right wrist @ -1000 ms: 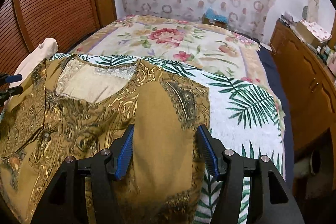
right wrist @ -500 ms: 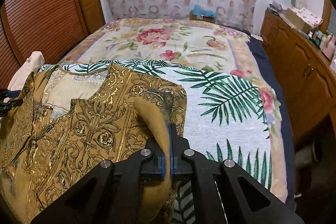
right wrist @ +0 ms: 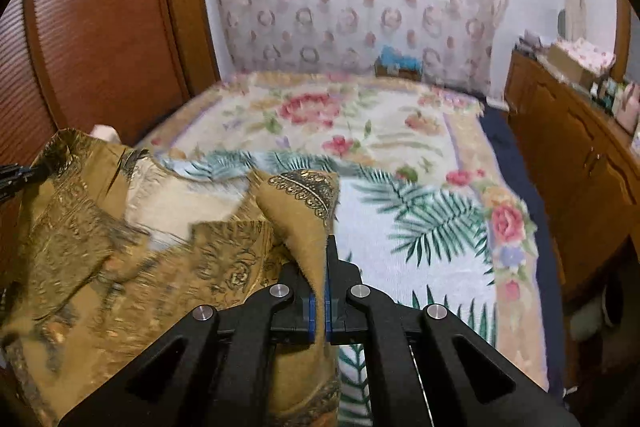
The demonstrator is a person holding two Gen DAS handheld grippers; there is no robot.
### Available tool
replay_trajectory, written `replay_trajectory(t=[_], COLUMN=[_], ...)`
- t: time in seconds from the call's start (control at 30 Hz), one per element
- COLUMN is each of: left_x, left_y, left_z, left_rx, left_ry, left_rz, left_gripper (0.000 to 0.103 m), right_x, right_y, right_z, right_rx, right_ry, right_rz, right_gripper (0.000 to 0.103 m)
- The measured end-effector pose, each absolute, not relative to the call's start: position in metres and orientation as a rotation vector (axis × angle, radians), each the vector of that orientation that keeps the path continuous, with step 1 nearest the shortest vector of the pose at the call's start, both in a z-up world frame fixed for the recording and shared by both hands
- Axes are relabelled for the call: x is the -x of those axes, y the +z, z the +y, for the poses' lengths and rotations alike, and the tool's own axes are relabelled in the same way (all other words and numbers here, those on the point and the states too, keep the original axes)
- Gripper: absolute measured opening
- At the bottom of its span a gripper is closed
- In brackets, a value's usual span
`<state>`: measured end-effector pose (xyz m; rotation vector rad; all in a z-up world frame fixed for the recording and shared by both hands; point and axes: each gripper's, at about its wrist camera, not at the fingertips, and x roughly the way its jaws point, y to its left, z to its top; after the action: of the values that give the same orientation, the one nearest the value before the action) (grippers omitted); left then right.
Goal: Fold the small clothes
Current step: 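Lift the hem with both tools and fold it toward the collar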
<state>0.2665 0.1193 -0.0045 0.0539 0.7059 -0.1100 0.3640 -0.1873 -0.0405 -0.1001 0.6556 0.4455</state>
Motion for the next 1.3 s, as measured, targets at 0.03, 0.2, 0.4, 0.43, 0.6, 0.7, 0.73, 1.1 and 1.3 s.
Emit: replay_trajectory(t=[0.03, 0.2, 0.4, 0.43, 0.6, 0.7, 0.73, 1.1, 1.3], left_x=[-0.262, -0.219, -0.146, -0.135, -0.060, -0.029, -0.018, 0.024, 0.041], left_y=[0.002, 0.036, 0.044, 0.041, 0.016, -0.002, -0.011, -0.061, -0.045], left_z=[0.120, 0.119, 0.119, 0.120, 0.128, 0.135, 0.139, 0.158, 0.143], left_rx=[-0.054, -0.052, -0.018, -0.006, 0.064, 0.103, 0.111, 0.245, 0.133], left_ry=[-0.113, -0.145, -0.192, -0.199, -0.221, -0.213, -0.201, -0.170, -0.160], left_rz=[0.691, 0.606, 0.548, 0.544, 0.535, 0.551, 0.559, 0.674, 0.667], left_gripper=[0.004, 0.004, 0.004, 0.004, 0.004, 0.004, 0.004, 0.004, 0.004], right_x=[-0.356, -0.307, -0.232, -0.219, -0.143, -0.103, -0.091, -0.030, -0.017], right_y=[-0.033, -0.004, 0.008, 0.007, -0.013, -0.031, -0.037, -0.089, -0.069], right_z=[-0.188, -0.193, -0.207, -0.210, -0.235, -0.256, -0.261, -0.312, -0.320], right_rx=[0.094, 0.080, 0.066, 0.064, 0.045, 0.006, 0.012, -0.047, -0.025], right_ry=[0.453, 0.488, 0.535, 0.540, 0.585, 0.616, 0.619, 0.559, 0.558], right_rz=[0.633, 0.547, 0.499, 0.496, 0.506, 0.546, 0.564, 0.702, 0.687], right_gripper=[0.002, 0.002, 0.002, 0.002, 0.002, 0.002, 0.002, 0.002, 0.002])
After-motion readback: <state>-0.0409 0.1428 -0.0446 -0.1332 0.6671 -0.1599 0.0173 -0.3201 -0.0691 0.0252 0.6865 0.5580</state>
